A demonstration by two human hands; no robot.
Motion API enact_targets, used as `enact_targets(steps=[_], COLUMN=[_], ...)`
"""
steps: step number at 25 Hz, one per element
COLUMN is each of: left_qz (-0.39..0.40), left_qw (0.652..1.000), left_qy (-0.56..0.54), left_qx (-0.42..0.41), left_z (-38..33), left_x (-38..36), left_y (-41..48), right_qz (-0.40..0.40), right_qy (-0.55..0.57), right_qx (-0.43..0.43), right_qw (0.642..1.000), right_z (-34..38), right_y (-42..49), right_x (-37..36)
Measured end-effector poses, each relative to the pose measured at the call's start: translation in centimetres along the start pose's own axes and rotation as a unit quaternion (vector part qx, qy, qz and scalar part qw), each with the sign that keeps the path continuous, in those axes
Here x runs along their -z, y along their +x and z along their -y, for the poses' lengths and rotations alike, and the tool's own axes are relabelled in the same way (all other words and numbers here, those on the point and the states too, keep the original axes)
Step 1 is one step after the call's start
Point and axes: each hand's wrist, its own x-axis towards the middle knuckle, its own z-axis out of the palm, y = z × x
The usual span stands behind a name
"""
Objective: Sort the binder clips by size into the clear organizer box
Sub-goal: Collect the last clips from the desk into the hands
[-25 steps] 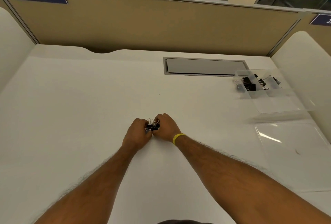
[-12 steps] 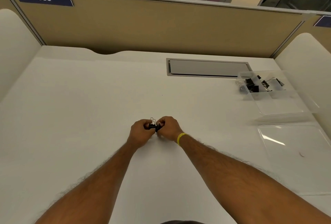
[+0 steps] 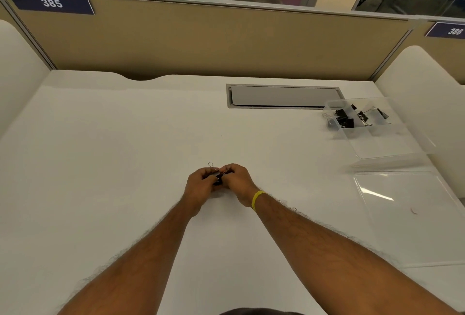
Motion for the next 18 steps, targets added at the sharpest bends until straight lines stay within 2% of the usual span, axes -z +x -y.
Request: enact_targets(steps=[2, 5, 7, 11, 14, 18], left_qz=[-0.011, -0.012, -0.006, 0.037, 0.068, 0.073], left_qw=[0.999, 0.996, 0.994, 0.983, 0.970, 0.959], left_qy=[-0.042, -0.085, -0.077, 0.021, 0.083, 0.079], left_qx=[-0.005, -0.038, -0.078, -0.178, -0.219, -0.262], left_z=[-0.5, -1.5, -1.9, -2.1, -1.9, -2.6], left_x=[-0.7, -1.9, -3.0, -5.8, -7.8, -9.5], left_y=[-0.5, -1.6, -2.4, -3.9, -5.1, -5.6], right_qz=[-0.006, -0.019, -0.025, -0.037, -0.059, -0.077], right_qy=[0.107, 0.275, 0.372, 0.523, 0.587, 0.610], right_qx=[-0.017, -0.045, -0.053, -0.068, -0.078, -0.050], right_qw=[0.994, 0.960, 0.926, 0.849, 0.804, 0.787], right_z=[0.3, 0.5, 0.3, -0.1, -0.2, -0.1], right_y=[-0.7, -1.7, -1.8, -1.7, -1.8, -2.5], right_x=[0.1, 0.9, 1.5, 2.4, 4.0, 6.6])
